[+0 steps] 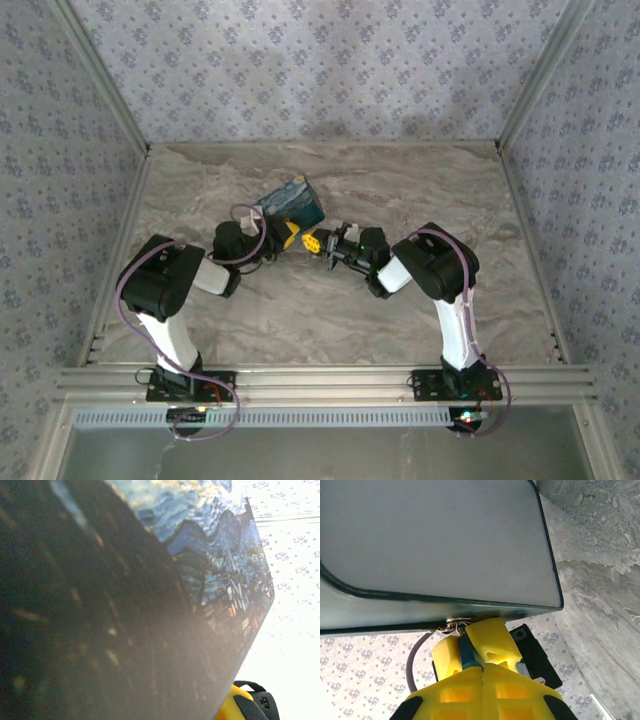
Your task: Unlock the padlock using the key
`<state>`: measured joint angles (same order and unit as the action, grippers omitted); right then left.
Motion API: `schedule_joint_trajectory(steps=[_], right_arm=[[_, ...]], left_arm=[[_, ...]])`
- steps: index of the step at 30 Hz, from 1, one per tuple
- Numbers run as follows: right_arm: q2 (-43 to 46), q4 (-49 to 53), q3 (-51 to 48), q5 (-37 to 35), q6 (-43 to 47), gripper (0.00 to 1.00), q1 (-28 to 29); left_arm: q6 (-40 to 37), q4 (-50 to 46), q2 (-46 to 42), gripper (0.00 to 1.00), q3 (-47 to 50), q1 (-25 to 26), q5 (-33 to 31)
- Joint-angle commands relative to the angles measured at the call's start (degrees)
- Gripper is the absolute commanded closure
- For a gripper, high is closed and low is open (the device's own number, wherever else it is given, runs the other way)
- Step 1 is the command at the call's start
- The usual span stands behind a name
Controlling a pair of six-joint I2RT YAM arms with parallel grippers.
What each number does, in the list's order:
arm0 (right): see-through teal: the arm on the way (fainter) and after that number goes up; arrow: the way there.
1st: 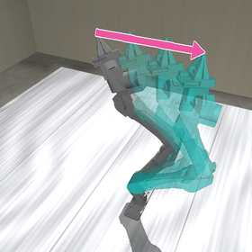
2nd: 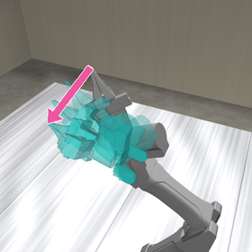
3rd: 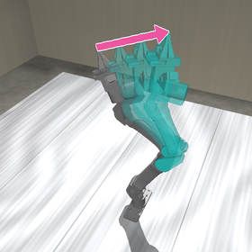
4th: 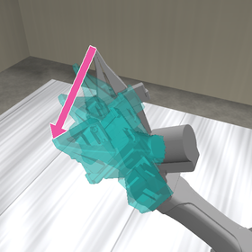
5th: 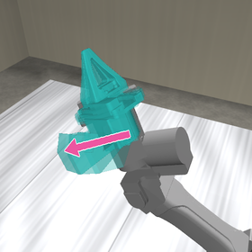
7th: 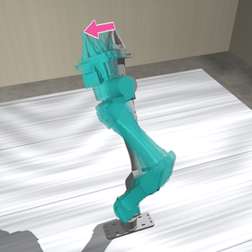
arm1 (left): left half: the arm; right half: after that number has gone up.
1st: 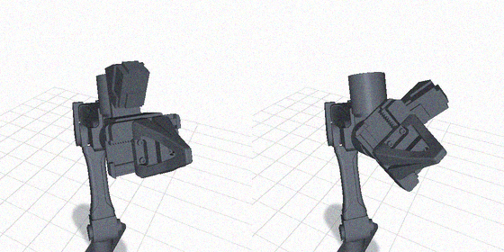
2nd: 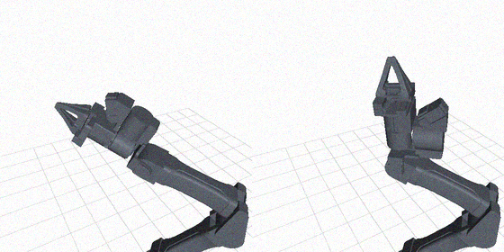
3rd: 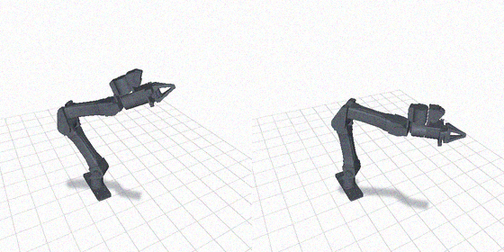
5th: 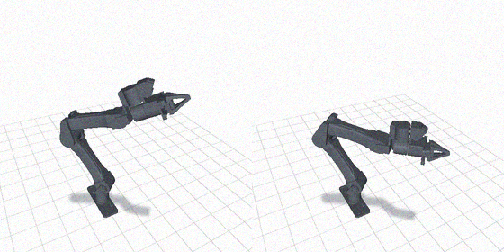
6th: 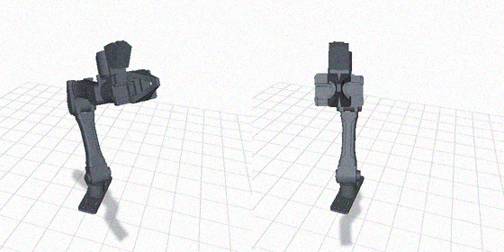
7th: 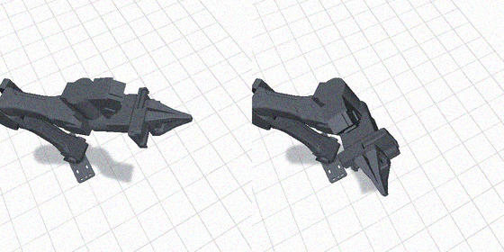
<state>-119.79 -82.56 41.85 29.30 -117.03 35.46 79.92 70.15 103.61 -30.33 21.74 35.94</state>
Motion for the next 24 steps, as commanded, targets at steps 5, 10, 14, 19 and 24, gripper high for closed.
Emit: schedule_joint_trajectory(steps=[5,10,14,19,24], right_arm=[[3.2,2.64,0.12,-11.92,-16.87,1.0,2.62],[3.95,2.63,-1.49,-14.75,-19.12,1.0,3.68],[3.97,2.58,-1.42,-13.91,-18.67,1.0,3.74],[2.38,2.93,-1.62,-6.7,-12.08,0.73,0.05],[3.94,4.9,-5.76,-2.62,-4.36,0.6,-3.55]], left_arm=[[-10.28,0.41,-5.49,1.0,1.71,2.25,10.92],[-16.41,-2.23,-7.78,1.0,4.18,2.26,9.89],[-17.96,-1.68,-7.9,1.0,5.05,2.26,9.47],[-13.96,0.23,-5.71,1.0,3.95,1.47,9.66],[-9.94,2.82,-3.96,1.0,2.33,0.46,9.85]])
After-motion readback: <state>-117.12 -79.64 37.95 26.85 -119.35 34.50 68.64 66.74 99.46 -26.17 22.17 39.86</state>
